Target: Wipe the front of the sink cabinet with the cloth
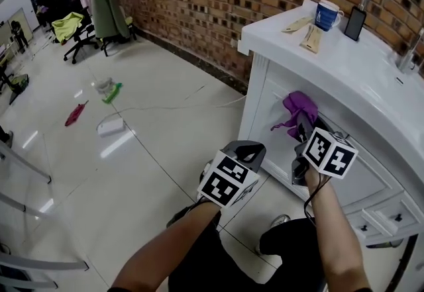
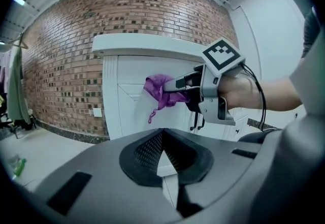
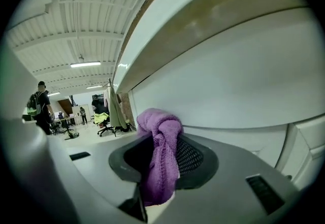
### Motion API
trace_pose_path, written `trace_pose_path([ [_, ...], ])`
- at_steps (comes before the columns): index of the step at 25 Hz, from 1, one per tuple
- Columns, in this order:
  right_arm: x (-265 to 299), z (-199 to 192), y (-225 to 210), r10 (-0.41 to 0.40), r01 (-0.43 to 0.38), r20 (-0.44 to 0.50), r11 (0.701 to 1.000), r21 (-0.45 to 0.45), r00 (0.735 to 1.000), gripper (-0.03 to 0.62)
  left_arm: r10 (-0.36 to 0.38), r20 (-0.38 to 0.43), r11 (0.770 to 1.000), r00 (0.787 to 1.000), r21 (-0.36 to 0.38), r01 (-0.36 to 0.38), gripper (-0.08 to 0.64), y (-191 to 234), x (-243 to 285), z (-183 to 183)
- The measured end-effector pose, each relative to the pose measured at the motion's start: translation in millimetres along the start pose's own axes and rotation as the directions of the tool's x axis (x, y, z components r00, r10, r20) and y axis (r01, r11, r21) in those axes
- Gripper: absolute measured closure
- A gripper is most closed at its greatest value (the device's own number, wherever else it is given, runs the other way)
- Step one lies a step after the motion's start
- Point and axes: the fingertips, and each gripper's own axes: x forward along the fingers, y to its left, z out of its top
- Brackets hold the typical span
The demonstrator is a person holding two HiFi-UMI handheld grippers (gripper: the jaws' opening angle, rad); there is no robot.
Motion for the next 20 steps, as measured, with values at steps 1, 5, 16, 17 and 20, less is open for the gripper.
trace_pose_path([
  [1,2.5,-3.3,0.7,0.004,-0.004,-0.003,1.000,0.000,1.000,0.476,0.000,-0.002,1.000,1.000,-0.001,0.000,0.555,1.7,0.9,-1.7],
  [5,15.1,-24.0,2.1,0.004,-0.004,-0.032,1.000,-0.005,0.999,0.476,-0.006,-0.015,1.000,1.000,-0.003,0.006,0.555,7.9,8.5,-10.5],
  [16,41.9,-120.5,-22.3,-0.025,0.039,-0.175,0.996,0.076,0.984,0.476,-0.018,-0.072,0.999,0.997,-0.032,0.015,0.555,28.0,33.2,-44.1],
  [17,43.6,-131.1,-25.0,-0.027,0.044,-0.189,0.995,0.087,0.982,0.476,-0.018,-0.078,0.999,0.997,-0.036,0.016,0.555,29.1,34.8,-47.5],
  [20,49.3,-158.2,-31.0,-0.028,0.052,-0.224,0.994,0.100,0.974,0.476,-0.015,-0.096,0.999,0.995,-0.051,0.010,0.555,36.1,40.5,-56.3],
])
